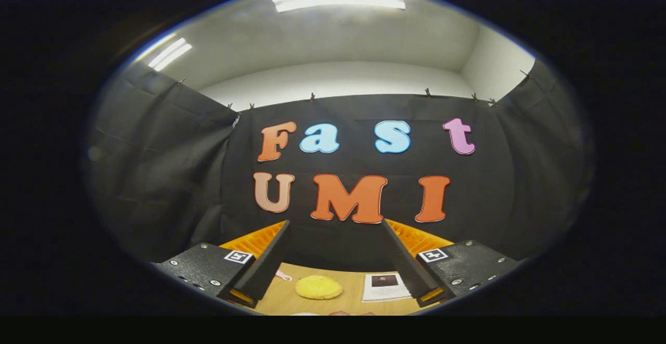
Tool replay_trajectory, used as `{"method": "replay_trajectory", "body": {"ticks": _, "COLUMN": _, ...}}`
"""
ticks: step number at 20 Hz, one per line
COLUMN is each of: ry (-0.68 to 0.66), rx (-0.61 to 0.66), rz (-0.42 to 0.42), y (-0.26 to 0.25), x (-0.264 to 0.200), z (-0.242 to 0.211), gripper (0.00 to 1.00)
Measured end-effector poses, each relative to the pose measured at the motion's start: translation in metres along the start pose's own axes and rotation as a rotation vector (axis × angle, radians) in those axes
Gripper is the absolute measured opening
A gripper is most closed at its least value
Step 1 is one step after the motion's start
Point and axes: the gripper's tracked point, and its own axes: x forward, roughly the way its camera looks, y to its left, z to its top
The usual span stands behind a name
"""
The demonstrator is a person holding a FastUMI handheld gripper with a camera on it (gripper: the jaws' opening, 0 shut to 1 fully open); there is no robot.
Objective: Open the storage box then place both shoes into the box .Put the left shoe in first, then the right shoe, with the right side of both shoes facing outward in a uniform manner.
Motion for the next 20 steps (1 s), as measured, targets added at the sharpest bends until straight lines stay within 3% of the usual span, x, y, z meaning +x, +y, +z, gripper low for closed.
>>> {"method": "replay_trajectory", "body": {"ticks": 11, "ry": 0.068, "rx": 0.050, "rz": 0.064, "y": 0.035, "x": 0.005, "z": -0.023, "gripper": 0.99}}
{"method": "replay_trajectory", "body": {"ticks": 16, "ry": 0.239, "rx": 0.130, "rz": 0.141, "y": 0.070, "x": 0.005, "z": -0.073, "gripper": 1.00}}
{"method": "replay_trajectory", "body": {"ticks": 20, "ry": 0.456, "rx": 0.257, "rz": 0.228, "y": 0.111, "x": -0.009, "z": -0.130, "gripper": 1.00}}
